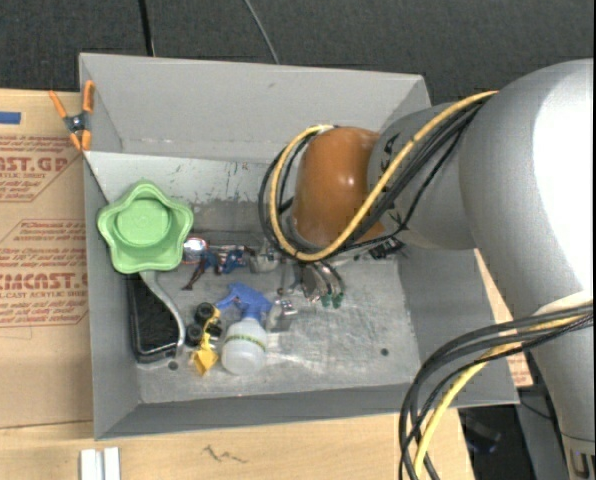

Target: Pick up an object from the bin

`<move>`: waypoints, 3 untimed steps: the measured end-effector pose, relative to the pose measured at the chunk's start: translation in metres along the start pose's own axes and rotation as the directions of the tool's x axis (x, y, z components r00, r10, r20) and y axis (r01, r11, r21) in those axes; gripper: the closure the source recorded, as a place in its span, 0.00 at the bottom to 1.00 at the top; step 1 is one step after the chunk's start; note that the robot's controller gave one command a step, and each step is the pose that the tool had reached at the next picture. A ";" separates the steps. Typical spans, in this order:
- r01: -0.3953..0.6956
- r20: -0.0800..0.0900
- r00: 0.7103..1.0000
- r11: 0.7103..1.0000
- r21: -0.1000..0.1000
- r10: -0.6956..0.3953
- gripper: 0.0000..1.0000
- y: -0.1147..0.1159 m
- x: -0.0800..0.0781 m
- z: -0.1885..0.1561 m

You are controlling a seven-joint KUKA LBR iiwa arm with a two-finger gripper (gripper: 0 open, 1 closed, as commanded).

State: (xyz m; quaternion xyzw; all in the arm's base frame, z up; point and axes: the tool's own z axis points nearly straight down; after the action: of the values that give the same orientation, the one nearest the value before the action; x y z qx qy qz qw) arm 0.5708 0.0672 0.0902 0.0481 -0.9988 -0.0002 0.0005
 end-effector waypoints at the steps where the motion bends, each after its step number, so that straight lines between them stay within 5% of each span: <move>1: -0.046 0.002 0.999 0.999 -0.004 0.046 0.00 -0.001 0.004 0.014; 2: -0.156 0.008 0.988 0.988 0.004 0.156 0.00 -0.001 0.007 0.014; 3: -0.043 -0.011 0.999 0.999 -0.001 0.043 1.00 0.001 0.004 0.010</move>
Offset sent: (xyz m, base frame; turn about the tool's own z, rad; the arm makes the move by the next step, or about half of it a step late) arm -0.0108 0.0006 -0.0202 0.1567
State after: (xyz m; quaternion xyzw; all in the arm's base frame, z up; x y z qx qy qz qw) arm 0.5667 0.0679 0.0802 0.0266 -0.9996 -0.0006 0.0062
